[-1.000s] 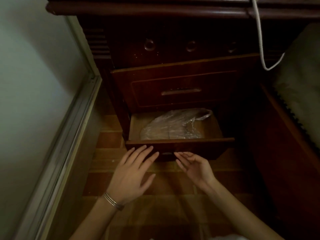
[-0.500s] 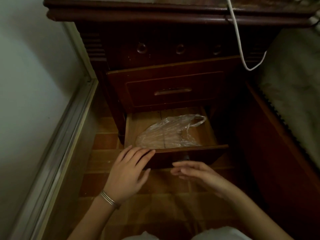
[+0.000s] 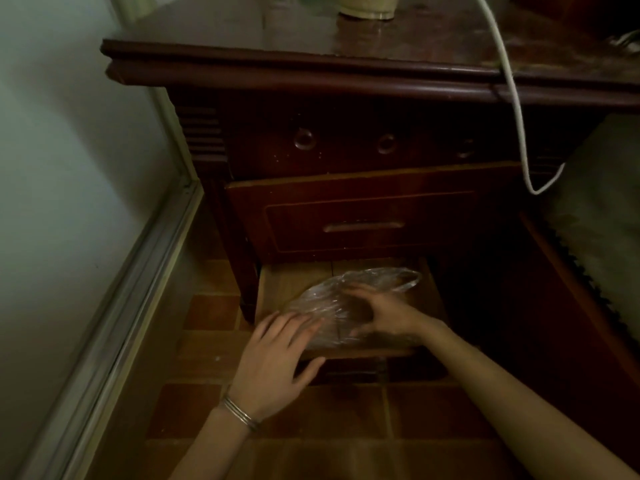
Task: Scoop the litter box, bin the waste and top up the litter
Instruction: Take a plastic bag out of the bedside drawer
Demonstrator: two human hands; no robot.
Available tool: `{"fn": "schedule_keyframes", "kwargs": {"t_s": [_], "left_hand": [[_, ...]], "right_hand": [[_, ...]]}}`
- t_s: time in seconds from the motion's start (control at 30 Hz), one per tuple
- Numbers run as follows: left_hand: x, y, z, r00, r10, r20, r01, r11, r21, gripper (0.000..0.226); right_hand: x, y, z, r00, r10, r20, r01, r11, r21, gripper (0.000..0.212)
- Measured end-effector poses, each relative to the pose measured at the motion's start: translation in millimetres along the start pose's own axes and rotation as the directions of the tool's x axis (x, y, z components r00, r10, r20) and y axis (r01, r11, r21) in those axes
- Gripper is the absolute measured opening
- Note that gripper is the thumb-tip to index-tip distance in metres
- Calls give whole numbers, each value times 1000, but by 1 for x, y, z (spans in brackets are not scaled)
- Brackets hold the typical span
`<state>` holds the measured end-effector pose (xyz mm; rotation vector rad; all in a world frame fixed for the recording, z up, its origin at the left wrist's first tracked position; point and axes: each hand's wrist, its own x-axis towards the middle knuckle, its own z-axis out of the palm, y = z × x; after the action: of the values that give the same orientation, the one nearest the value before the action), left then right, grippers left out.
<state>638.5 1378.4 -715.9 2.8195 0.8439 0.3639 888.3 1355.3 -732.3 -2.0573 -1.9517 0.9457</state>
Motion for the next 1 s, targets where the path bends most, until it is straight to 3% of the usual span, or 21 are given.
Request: {"fn": "schedule_keyframes", "kwargs": {"t_s": [0.17,0.27,0.43,0.57,0.77,1.0], "left_hand": [[-2,-4,6,1000,2,-7,-3,1000,-29,51],[-1,-4,7,1000,6,-24,-7,999,-40,51],[-2,-5,6,1000,-3,-7,2,999,-41,52],[-5,-3,-5,1000,-11,-13,11,999,-32,54],[-12,9,-50,983,29,-180,-31,1000,-7,53],[-38,39,-93,926,163,-341,-166,986,22,52]], "right_hand": [[26,19,15,999,32,40,-24,983,-180,83],[32,27,20,998,46,46,-34,971,-238,60],[26,22,15,1000,30,-1,-29,997,-71,25],[2,3,-4,987,12,-161,1,997,79,25],[-60,-37,-40,919,-67,-388,137,978,156,24],[-154,-83,-51,923,-103,-370,178,969,173,24]]}}
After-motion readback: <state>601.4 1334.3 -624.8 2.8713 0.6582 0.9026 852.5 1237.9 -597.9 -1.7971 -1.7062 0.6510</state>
